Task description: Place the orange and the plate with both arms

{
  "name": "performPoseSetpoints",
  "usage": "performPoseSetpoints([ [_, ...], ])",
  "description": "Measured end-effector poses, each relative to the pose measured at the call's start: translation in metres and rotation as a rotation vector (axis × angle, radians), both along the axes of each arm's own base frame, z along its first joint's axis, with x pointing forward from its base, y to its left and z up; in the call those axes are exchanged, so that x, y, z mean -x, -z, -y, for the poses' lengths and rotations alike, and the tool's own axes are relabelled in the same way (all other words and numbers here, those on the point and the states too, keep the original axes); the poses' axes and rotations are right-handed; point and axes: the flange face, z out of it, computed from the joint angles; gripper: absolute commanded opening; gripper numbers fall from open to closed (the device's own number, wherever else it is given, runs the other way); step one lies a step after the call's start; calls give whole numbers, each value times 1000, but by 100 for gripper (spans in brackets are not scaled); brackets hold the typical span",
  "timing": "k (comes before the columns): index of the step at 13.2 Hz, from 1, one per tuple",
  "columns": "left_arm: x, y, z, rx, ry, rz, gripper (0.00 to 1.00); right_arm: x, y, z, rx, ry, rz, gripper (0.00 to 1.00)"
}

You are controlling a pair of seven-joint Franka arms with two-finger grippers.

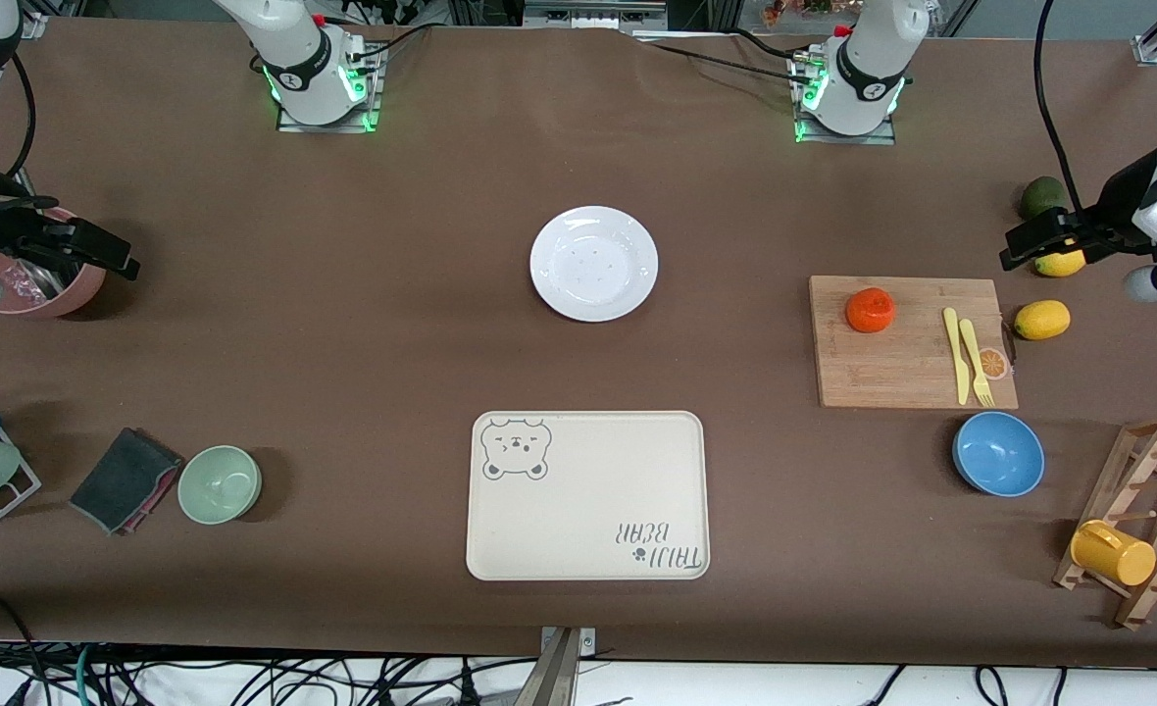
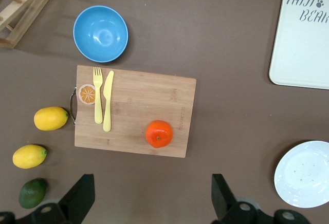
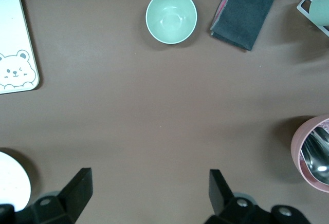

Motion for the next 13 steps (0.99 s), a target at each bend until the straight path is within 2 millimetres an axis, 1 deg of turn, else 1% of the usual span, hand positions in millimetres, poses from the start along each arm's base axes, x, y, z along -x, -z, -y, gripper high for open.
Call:
performPoseSetpoints([
  [2,4,3,0,0,1,-33,100,0,0,0,0,0,0,100],
  [7,4,2,0,0,1,-31,100,0,0,0,0,0,0,100],
  [10,-1,2,-2,0,-3,-5,100,0,0,0,0,0,0,100],
  [13,-8,12,-6,-1,-10,-8,100,0,0,0,0,0,0,100],
])
